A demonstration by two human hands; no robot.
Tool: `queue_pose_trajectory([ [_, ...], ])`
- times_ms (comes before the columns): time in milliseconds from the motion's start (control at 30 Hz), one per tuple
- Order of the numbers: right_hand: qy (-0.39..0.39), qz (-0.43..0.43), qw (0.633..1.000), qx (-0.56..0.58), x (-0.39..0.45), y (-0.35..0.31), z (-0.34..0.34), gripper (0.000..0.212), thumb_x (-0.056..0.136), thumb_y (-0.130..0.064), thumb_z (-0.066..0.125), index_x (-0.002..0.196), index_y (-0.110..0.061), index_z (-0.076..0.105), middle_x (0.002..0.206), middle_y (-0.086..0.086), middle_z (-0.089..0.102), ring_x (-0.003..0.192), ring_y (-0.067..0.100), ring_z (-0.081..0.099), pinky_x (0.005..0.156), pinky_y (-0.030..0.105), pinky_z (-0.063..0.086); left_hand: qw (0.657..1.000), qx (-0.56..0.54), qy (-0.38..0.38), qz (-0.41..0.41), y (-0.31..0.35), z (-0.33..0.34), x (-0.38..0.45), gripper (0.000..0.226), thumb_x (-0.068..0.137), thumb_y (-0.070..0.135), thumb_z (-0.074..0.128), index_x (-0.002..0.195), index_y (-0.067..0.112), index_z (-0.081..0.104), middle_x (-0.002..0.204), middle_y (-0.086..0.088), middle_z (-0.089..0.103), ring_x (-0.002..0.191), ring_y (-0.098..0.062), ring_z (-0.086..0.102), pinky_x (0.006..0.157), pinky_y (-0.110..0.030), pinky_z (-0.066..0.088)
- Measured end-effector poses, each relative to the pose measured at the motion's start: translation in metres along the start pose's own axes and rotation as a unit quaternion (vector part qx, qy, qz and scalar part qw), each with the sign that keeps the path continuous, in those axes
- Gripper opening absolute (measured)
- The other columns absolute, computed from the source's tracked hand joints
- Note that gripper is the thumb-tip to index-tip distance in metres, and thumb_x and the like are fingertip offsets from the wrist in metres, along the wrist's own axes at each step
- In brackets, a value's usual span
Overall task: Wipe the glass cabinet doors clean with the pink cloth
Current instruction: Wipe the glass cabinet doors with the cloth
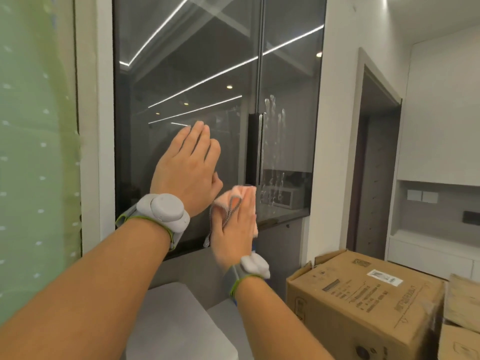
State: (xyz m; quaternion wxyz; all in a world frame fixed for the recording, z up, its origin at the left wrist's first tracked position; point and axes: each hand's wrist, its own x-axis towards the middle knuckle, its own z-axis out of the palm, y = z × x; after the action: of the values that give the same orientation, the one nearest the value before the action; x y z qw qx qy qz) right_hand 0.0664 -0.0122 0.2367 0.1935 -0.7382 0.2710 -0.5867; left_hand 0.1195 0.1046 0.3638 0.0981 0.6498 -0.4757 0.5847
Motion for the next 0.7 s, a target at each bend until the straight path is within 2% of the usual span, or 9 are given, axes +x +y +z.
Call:
queue_pose_trajectory([
  [67,0.009,-0.025,1.000,0.017,-0.004,-0.004,0.001,0.074,0.096,-0.064,0.021,0.152,-0.036,-0.017,0.164,-0.015,-0.017,0.160,0.011,-0.010,0.131,0.040,0.003,1.000,0.001,-0.013,0.001,0.001,-0.002,0.000,0.064,0.098,0.036,0.040,0.151,0.000,0.044,0.160,-0.025,0.043,0.154,-0.040,0.033,0.130,-0.049,0.020],
  [133,-0.001,-0.121,0.993,0.005,0.000,-0.016,-0.004,0.071,0.099,-0.049,0.029,0.155,-0.032,-0.012,0.167,-0.010,-0.012,0.160,0.017,-0.010,0.132,0.043,0.007,0.999,0.029,-0.015,0.012,-0.003,-0.006,0.005,0.069,0.100,0.039,0.027,0.158,0.002,0.033,0.160,-0.024,0.044,0.154,-0.039,0.034,0.129,-0.049,0.021],
  [200,-0.007,-0.213,0.977,-0.010,0.010,-0.028,0.000,0.076,0.100,-0.031,0.039,0.163,-0.026,-0.002,0.170,-0.008,-0.009,0.160,0.018,-0.012,0.131,0.047,0.012,0.998,0.055,-0.011,0.041,-0.012,-0.009,0.011,0.068,0.104,0.041,0.017,0.160,0.003,0.026,0.150,-0.022,0.054,0.145,-0.039,0.045,0.124,-0.049,0.028],
  [300,0.001,-0.263,0.965,-0.020,0.038,-0.058,0.004,0.075,0.099,-0.028,0.048,0.163,-0.016,0.009,0.173,-0.004,-0.004,0.159,0.015,-0.015,0.129,0.051,0.015,0.997,0.059,0.018,0.052,-0.027,-0.017,0.020,0.063,0.105,0.035,0.019,0.159,0.002,0.030,0.135,-0.017,0.065,0.132,-0.037,0.056,0.116,-0.049,0.035],
  [367,-0.008,-0.262,0.959,-0.112,0.069,-0.076,0.001,0.086,0.098,-0.035,0.055,0.164,-0.011,0.004,0.173,0.006,-0.005,0.159,0.022,-0.015,0.130,0.050,0.009,0.999,0.047,0.002,0.027,-0.029,-0.022,0.019,0.064,0.104,0.034,0.022,0.158,0.001,0.033,0.147,-0.021,0.057,0.143,-0.038,0.048,0.119,-0.049,0.033],
  [433,0.001,-0.249,0.948,-0.196,0.097,-0.086,-0.005,0.087,0.102,-0.039,0.049,0.163,-0.010,-0.007,0.172,0.009,-0.014,0.159,0.025,-0.019,0.130,0.051,0.003,1.000,0.025,-0.001,0.003,-0.027,-0.023,0.014,0.064,0.103,0.031,0.024,0.157,0.000,0.039,0.153,-0.021,0.054,0.147,-0.037,0.046,0.122,-0.049,0.032],
  [533,0.017,-0.184,0.977,-0.103,0.122,-0.096,-0.015,0.073,0.109,-0.040,0.035,0.163,-0.015,-0.007,0.173,0.003,-0.012,0.160,0.018,-0.015,0.130,0.047,-0.004,0.999,-0.031,0.028,-0.022,-0.026,-0.021,0.012,0.057,0.102,0.027,0.038,0.150,0.000,0.049,0.147,-0.019,0.061,0.142,-0.033,0.054,0.118,-0.048,0.038],
  [633,0.056,-0.104,0.993,0.016,0.129,-0.098,-0.018,0.069,0.109,-0.043,0.034,0.164,-0.016,0.002,0.173,0.006,-0.004,0.161,0.019,-0.006,0.131,0.043,0.001,0.998,-0.037,0.049,-0.025,-0.025,-0.016,0.014,0.054,0.098,0.025,0.046,0.143,-0.002,0.056,0.141,-0.020,0.066,0.138,-0.033,0.059,0.112,-0.048,0.042],
  [700,0.064,-0.059,0.996,0.028,0.127,-0.093,-0.019,0.070,0.109,-0.042,0.035,0.164,-0.016,0.000,0.174,0.006,-0.005,0.161,0.019,-0.005,0.131,0.041,0.002,0.998,-0.022,0.051,-0.025,-0.024,-0.013,0.015,0.052,0.097,0.025,0.046,0.140,-0.003,0.058,0.140,-0.020,0.066,0.137,-0.033,0.059,0.113,-0.048,0.041],
])
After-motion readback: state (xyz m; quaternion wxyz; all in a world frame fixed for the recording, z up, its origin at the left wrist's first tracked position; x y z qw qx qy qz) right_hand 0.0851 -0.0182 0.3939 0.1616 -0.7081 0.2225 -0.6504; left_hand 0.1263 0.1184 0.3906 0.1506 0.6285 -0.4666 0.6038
